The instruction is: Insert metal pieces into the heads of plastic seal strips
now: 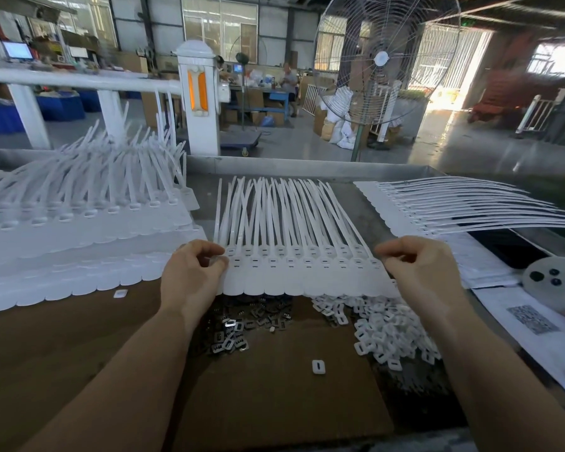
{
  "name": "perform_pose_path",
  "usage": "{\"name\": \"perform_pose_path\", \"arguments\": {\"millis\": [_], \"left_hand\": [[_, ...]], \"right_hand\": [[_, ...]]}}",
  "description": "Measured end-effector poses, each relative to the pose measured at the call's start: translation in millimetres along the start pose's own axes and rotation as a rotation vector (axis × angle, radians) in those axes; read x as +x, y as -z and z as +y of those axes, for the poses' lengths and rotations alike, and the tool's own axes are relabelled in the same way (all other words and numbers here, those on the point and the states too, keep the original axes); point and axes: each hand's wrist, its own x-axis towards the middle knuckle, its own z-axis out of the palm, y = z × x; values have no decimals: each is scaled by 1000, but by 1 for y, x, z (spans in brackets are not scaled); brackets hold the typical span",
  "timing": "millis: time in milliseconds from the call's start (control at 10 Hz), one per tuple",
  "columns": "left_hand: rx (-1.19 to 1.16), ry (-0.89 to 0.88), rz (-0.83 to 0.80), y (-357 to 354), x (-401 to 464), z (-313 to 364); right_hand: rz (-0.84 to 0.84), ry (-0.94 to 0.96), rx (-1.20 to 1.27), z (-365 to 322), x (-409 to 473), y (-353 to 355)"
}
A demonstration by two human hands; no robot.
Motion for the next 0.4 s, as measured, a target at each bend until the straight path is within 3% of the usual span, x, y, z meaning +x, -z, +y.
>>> {"name": "perform_pose_path", "arguments": {"millis": [400], "left_hand": [[122, -127, 178, -4, -3, 2]], "right_hand": [[207, 172, 260, -38, -58, 37]]}}
